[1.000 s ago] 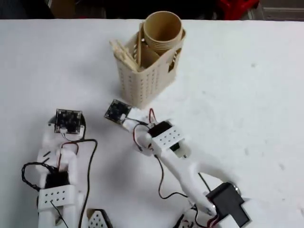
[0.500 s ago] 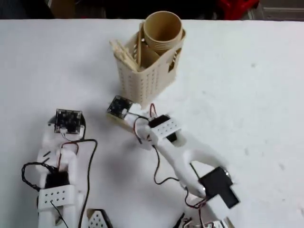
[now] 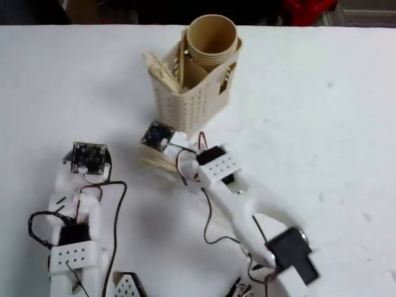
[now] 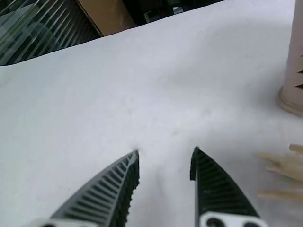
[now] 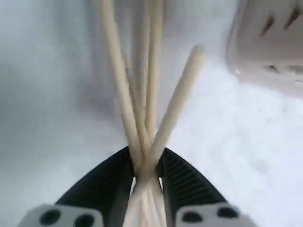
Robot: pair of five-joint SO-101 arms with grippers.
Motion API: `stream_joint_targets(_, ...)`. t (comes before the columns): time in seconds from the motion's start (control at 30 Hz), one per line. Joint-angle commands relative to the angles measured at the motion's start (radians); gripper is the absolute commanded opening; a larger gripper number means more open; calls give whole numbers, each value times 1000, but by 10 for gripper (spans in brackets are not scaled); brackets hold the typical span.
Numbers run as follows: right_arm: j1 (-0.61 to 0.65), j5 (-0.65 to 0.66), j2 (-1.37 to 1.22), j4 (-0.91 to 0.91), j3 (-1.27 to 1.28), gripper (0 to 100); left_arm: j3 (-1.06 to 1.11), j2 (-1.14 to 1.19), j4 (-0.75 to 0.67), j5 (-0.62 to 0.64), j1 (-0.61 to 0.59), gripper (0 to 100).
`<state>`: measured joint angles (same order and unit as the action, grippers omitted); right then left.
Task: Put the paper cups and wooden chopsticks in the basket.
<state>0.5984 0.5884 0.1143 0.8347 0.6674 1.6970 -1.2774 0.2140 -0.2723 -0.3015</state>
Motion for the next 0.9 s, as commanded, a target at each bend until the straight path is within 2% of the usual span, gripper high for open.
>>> stream_joint_targets(0.0, -7, -34, 131, 51, -15, 17, 0, -16, 5, 6, 8, 191)
stream_joint_targets(0.27, -2, -58, 249, 74, 28, 17, 0, -16, 5, 6, 8, 191)
stream_joint_targets(0.43, 8, -55, 140, -42, 89, 22, 0, -16, 5, 6, 8, 191)
stream_joint_targets(0.5, 33, -55, 62, -59, 80, 57, 0, -16, 5, 6, 8, 191)
stream_joint_targets(0.67, 105, -55, -47, -27, 34, 135, 0, -16, 5, 6, 8, 191)
stream_joint_targets(0.87, 48, -55, 39, 64, -11, 134, 0, -16, 5, 6, 8, 191)
